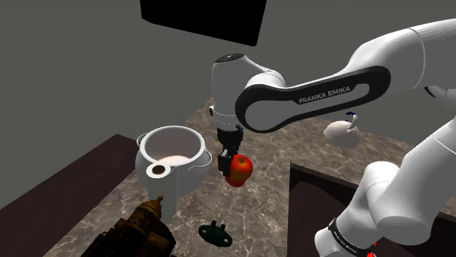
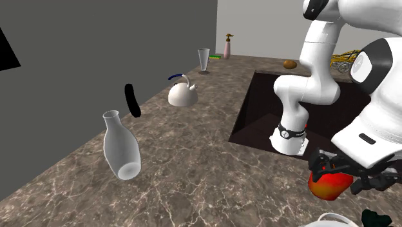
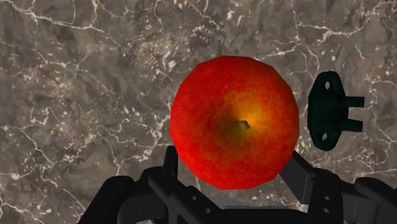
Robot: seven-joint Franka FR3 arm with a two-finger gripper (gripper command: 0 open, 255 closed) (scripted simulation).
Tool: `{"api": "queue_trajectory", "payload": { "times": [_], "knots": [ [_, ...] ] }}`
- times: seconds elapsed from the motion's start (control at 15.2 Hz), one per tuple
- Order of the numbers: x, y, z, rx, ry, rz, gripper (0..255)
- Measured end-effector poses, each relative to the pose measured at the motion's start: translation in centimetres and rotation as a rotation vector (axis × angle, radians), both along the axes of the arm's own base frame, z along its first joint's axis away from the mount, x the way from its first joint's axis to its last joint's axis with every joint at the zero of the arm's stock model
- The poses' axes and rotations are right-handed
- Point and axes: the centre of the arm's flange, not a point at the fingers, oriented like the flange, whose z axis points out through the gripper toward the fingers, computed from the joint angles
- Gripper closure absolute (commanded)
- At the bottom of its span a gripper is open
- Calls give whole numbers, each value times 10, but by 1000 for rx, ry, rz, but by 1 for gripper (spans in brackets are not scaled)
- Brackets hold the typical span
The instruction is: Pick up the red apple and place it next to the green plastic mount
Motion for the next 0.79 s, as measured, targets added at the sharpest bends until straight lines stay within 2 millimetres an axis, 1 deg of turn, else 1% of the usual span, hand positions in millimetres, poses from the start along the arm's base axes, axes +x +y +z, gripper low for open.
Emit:
{"api": "queue_trajectory", "payload": {
  "times": [0.46,0.79],
  "knots": [
    [0,-2,-36,0,0,0,255],
    [0,0,-64,0,0,0,255]
  ]
}}
